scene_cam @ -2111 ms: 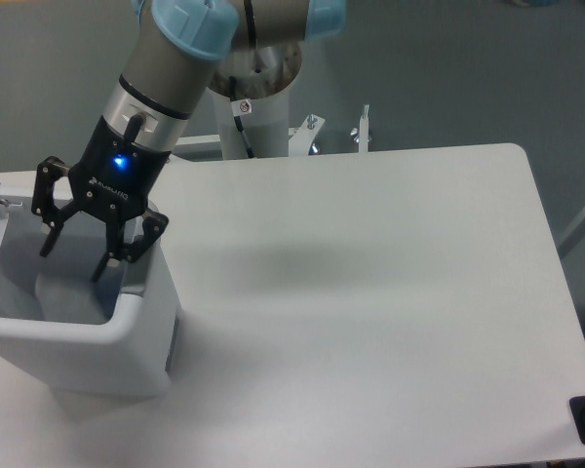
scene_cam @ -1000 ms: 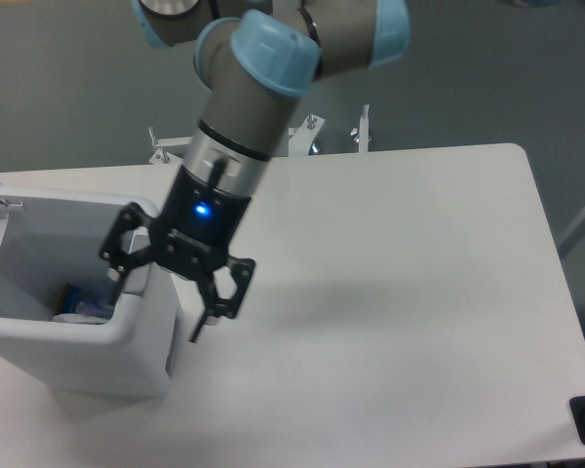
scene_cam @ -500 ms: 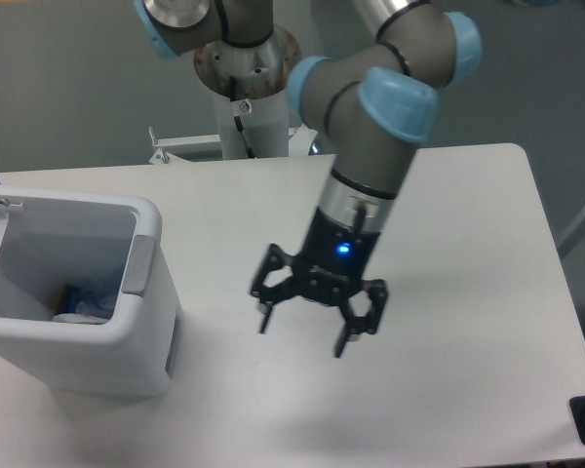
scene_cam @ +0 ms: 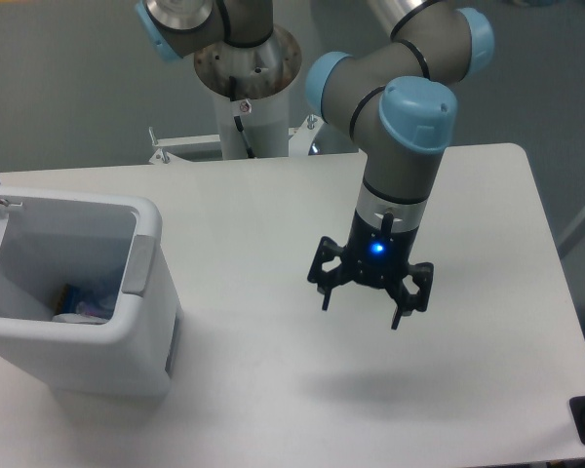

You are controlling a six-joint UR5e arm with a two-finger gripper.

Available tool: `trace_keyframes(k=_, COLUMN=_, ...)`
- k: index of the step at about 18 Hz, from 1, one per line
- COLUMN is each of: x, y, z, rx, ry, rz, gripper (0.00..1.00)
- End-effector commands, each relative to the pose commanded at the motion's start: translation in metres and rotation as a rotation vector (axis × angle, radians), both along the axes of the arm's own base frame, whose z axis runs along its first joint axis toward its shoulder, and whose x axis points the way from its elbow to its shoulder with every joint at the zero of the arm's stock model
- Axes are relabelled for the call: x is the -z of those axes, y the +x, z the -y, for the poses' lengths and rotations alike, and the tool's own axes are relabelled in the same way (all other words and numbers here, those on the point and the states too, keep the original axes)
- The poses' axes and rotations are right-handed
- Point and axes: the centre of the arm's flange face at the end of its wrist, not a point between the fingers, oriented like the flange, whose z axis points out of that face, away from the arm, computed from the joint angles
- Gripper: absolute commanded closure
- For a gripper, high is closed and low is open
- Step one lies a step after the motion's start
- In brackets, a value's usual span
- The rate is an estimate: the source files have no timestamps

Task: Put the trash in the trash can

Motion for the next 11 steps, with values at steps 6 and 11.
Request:
trace_keyframes(k=6, x=0.008, y=0.005, z=-0.01, rx=0.166, ry=-0.129, rz=-0.053, gripper=0.0)
trace_keyframes(k=11, x=0.01, y=0.012, z=-0.011, rx=0.177, ry=-0.151, rz=-0.048, gripper=0.0)
